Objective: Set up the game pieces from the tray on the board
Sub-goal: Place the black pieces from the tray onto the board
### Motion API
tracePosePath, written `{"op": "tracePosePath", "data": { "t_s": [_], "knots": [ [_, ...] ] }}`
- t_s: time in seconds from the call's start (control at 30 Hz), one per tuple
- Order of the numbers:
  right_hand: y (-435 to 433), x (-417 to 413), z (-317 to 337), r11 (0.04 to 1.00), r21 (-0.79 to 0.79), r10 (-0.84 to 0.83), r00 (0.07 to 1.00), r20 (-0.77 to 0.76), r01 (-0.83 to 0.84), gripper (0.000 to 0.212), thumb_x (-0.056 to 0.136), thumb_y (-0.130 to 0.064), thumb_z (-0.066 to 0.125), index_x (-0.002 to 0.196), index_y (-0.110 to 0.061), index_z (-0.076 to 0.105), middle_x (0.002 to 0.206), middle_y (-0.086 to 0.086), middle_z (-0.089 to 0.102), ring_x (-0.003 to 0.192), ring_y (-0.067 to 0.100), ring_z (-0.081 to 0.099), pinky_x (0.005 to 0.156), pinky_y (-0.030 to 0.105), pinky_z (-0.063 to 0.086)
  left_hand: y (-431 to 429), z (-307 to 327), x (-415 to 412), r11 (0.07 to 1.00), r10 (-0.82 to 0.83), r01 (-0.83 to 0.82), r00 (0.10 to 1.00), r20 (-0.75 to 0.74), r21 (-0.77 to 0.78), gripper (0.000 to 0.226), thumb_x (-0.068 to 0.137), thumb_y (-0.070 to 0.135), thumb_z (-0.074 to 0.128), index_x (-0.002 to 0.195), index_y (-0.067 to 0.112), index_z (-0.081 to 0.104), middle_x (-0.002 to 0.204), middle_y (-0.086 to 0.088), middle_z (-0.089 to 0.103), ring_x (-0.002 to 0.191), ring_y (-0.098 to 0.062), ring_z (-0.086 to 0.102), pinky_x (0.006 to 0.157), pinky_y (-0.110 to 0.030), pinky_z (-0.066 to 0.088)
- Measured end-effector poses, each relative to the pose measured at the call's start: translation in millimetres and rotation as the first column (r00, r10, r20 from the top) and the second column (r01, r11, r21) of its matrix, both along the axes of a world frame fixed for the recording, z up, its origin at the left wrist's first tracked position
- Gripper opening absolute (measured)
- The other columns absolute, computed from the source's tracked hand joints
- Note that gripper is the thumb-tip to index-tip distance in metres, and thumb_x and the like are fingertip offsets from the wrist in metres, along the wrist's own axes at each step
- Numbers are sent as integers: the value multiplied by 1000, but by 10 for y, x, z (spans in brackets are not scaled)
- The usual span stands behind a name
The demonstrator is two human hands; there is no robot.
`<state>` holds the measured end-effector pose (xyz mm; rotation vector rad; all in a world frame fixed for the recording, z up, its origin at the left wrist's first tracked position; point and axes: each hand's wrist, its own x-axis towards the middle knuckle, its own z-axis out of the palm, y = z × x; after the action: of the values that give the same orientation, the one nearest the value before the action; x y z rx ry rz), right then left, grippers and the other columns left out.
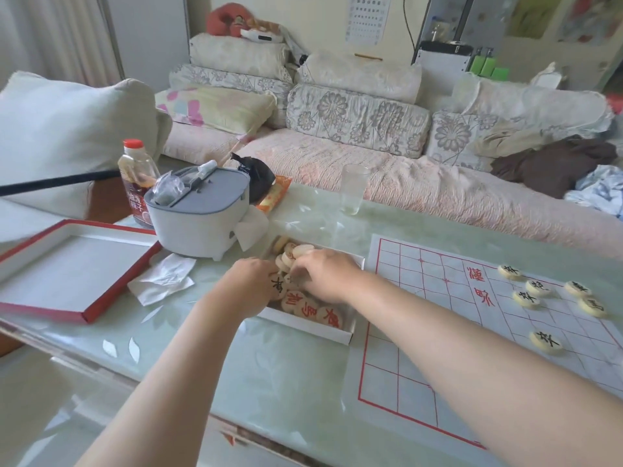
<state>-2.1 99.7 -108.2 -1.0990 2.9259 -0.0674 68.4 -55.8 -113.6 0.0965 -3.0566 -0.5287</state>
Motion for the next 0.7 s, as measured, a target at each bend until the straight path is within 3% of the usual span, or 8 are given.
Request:
{"op": "tracePosePath", "data": {
  "t_s": [0.17,0.4,0.57,0.7],
  "knots": [
    [-30,-22,-18,996,90,-11,999,-51,15,42,91,-20,61,130,-36,59,134,-6,55,124,22,53,90,30,43,-56,-51,34,997,11,-9,999,-31,74,41,90,11,55,128,26,59,122,-3,60,108,-23,57,85,-26,46],
    [-156,-14,-24,980,199,20,998,-55,-9,57,94,-15,57,142,-42,46,140,1,46,126,28,52,98,37,47,-117,-31,48,984,37,-30,999,-35,176,46,92,4,39,128,26,58,128,-4,58,110,-23,57,84,-27,46],
    [-143,-59,-49,989,144,33,997,-64,-24,40,93,-21,61,131,-31,55,128,3,49,117,27,56,88,37,47,-110,-54,10,981,79,-68,995,-55,182,42,92,8,41,124,28,59,122,-1,60,101,-20,57,73,-24,42],
    [23,-53,61,999,-15,31,999,19,-31,46,83,-20,75,125,-28,59,123,-3,53,106,23,59,82,35,49,-39,-13,3,985,118,-96,982,-146,146,42,91,8,43,128,25,54,123,-3,56,109,-22,54,83,-29,46]
  ]
}}
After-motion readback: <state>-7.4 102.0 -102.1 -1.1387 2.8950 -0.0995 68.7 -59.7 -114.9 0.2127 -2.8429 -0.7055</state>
